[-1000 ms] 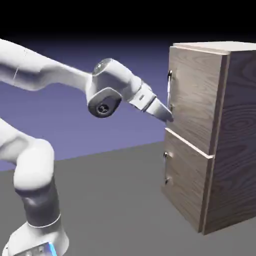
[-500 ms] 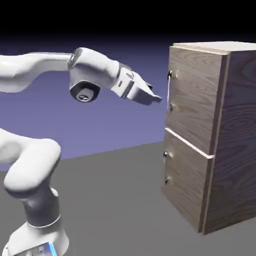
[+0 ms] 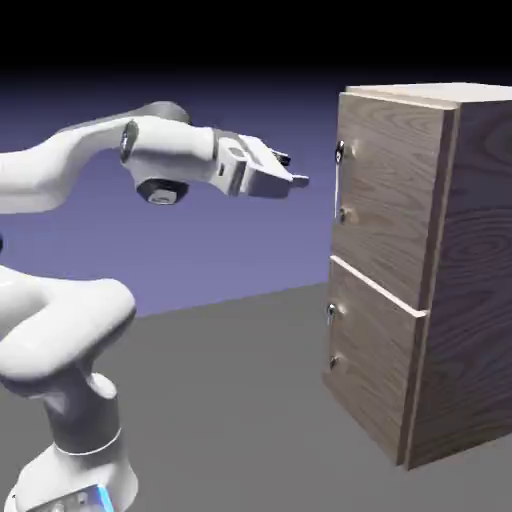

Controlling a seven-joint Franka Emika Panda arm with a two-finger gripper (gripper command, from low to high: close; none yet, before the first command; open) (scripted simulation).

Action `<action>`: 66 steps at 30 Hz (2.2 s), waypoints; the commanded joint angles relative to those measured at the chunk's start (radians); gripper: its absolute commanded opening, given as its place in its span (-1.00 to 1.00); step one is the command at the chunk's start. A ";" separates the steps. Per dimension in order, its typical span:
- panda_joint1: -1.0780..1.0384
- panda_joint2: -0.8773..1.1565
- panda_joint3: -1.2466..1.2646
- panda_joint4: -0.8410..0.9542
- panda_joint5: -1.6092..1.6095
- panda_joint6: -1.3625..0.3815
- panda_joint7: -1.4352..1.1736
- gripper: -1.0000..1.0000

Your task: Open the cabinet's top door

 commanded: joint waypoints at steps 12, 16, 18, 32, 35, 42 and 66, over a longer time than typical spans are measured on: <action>-0.241 -0.252 0.250 0.022 0.522 -0.126 -0.219 0.00; -0.313 -0.279 0.292 0.055 0.614 -0.150 -0.255 0.00; -0.384 -0.266 0.305 0.111 0.650 -0.162 -0.266 0.00; -0.344 -0.224 0.142 -0.113 0.696 -0.606 -0.493 -1.00; -0.350 -0.199 0.076 -0.166 0.664 -0.736 -0.545 -1.00; -0.426 -0.111 -0.086 -0.236 0.545 -1.041 -0.661 -1.00; -0.960 0.627 -0.278 0.082 -0.207 -1.894 -1.280 -1.00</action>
